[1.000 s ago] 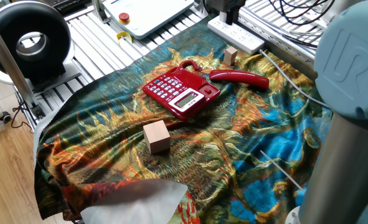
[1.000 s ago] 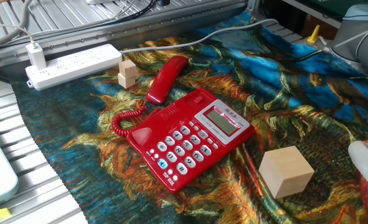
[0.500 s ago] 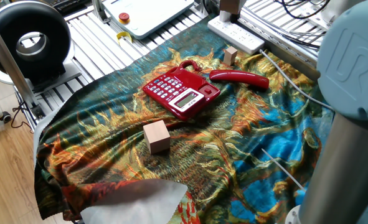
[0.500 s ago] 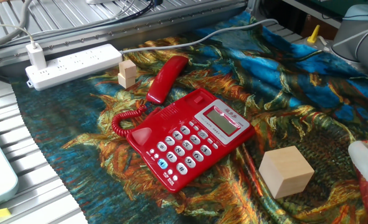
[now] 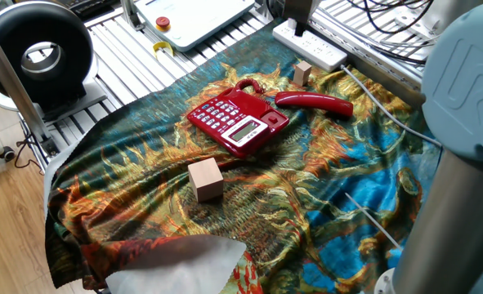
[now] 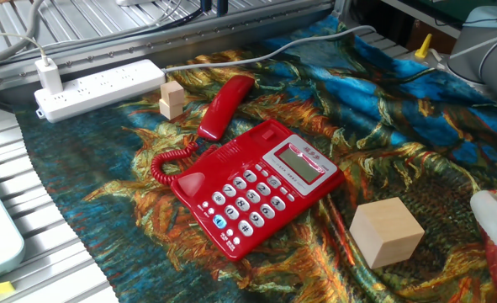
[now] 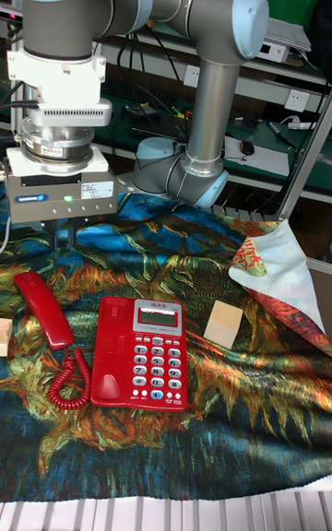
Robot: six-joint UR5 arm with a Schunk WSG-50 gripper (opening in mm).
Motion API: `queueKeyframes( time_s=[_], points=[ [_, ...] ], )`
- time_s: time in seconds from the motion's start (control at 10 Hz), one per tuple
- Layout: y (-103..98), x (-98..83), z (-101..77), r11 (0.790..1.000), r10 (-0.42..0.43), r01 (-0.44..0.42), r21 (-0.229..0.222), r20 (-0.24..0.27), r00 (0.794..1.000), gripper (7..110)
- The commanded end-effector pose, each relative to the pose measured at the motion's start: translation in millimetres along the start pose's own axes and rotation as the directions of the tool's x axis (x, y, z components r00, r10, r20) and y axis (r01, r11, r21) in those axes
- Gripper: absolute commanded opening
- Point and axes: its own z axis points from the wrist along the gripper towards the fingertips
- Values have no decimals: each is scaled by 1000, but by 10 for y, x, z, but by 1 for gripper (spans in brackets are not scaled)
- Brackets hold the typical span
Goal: Place the handset of the telephone on the corresponding phone cradle
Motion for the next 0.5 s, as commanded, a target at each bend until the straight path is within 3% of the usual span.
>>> queueKeyframes(
  time_s=[0.0, 0.2, 0.4],
  points=[
    [60, -26, 32, 999, 19, -19, -27, 22, 1000, 44],
    [53, 65, 46, 999, 48, -48, -20, -9, 999, 44],
    [67, 146, 143, 999, 39, -39, -19, -3, 999, 44]
  ],
)
